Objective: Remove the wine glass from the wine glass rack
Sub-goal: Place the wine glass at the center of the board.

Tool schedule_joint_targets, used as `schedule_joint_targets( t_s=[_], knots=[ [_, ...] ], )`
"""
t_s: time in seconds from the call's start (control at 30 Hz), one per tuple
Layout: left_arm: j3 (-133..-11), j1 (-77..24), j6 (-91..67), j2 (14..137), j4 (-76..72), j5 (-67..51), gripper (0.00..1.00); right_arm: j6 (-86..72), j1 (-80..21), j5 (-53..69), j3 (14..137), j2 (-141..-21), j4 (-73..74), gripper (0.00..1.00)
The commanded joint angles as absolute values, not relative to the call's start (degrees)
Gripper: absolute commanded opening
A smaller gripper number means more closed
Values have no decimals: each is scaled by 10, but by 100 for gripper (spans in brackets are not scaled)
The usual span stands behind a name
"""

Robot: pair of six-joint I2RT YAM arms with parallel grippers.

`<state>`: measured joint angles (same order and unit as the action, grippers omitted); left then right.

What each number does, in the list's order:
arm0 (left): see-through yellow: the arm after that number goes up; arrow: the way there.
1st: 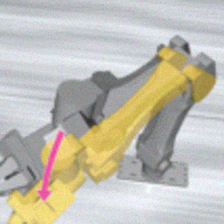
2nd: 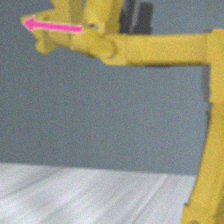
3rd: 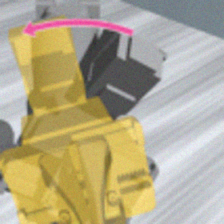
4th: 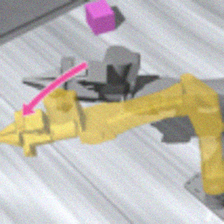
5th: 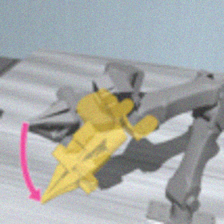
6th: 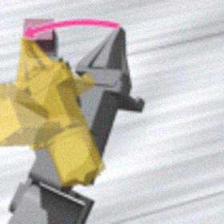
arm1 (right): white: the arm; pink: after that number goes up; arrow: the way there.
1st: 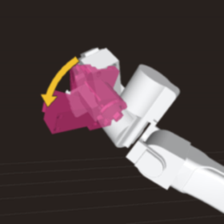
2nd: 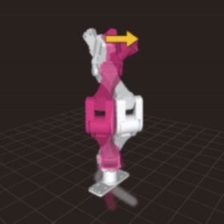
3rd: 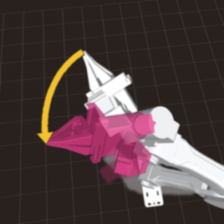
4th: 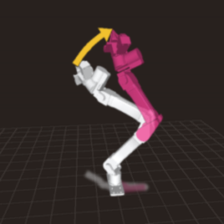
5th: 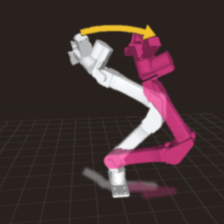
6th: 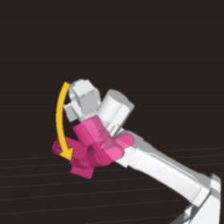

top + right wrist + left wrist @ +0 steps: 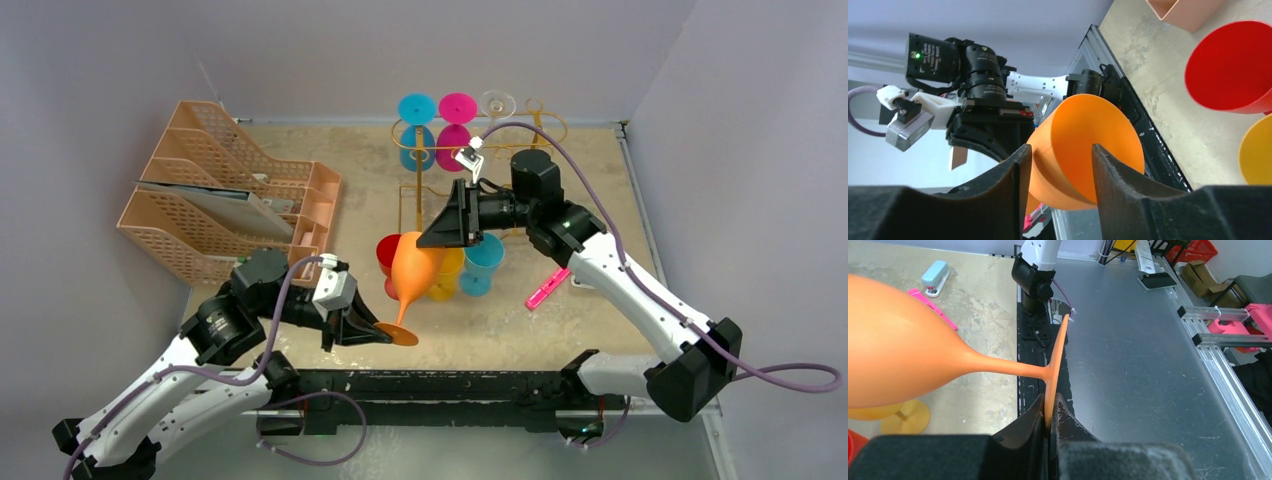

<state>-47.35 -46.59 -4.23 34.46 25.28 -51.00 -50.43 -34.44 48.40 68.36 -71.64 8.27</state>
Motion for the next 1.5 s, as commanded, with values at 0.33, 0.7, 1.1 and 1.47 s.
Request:
schedule_joint_targets(
  t_s=[0.33, 0.7, 1.1, 1.47],
  knots=[
    [-475, -467, 69, 349, 296, -532, 0, -566, -344, 615, 695, -715, 8, 31],
    [-479, -467, 114, 360, 310, -508, 0, -565, -344, 642, 695, -708, 4, 29],
    [-478, -467, 140, 359, 314, -480, 0, -573, -345, 676, 687, -698, -35, 13],
    [-466, -468, 153, 353, 291, -482, 0, -568, -352, 673, 679, -693, -47, 0]
  ],
)
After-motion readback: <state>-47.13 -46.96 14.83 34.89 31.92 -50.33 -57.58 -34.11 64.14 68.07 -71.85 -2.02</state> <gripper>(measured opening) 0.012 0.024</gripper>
